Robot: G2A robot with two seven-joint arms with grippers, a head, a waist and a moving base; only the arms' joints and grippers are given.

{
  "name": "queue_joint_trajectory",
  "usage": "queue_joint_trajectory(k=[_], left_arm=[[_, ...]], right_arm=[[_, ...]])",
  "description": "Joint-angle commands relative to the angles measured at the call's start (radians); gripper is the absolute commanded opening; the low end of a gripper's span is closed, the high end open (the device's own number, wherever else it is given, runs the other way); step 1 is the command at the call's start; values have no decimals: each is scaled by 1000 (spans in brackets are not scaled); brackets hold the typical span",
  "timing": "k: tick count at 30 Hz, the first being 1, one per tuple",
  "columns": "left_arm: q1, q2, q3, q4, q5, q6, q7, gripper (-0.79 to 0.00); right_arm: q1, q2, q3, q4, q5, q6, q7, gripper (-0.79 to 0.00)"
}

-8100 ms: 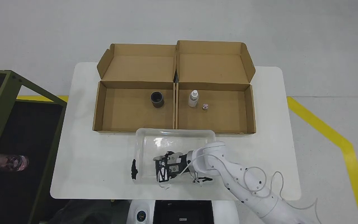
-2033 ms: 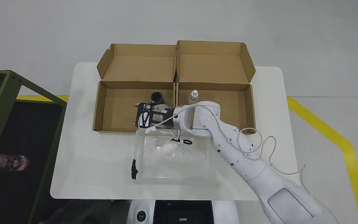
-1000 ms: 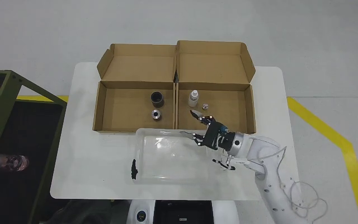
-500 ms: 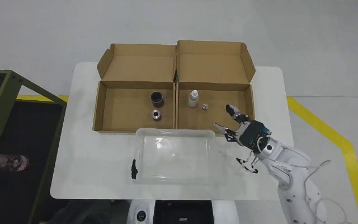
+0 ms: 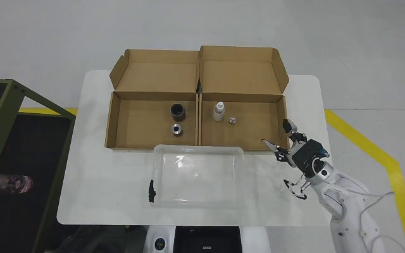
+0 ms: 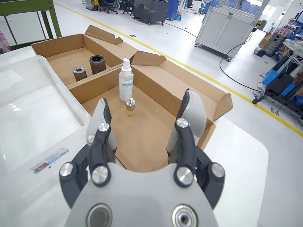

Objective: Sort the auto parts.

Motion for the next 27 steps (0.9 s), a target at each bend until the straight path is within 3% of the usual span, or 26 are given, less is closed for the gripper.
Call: queue_joint_trajectory(k=[1, 4, 5, 27], left_arm=[[0, 0, 0, 0, 0, 0, 0, 0], [0, 0, 0, 0, 0, 0, 0, 0], [0, 0, 0, 0, 0, 0, 0, 0], [0, 0, 0, 0, 0, 0, 0, -1]], right_arm=[[-2, 3, 12, 3, 0, 4, -2, -215], [-1, 7, 25, 11, 3, 6, -1, -117], [-2, 8, 28, 15, 4, 9, -1, 0], [-4, 12, 34, 28, 7, 24, -6, 0]])
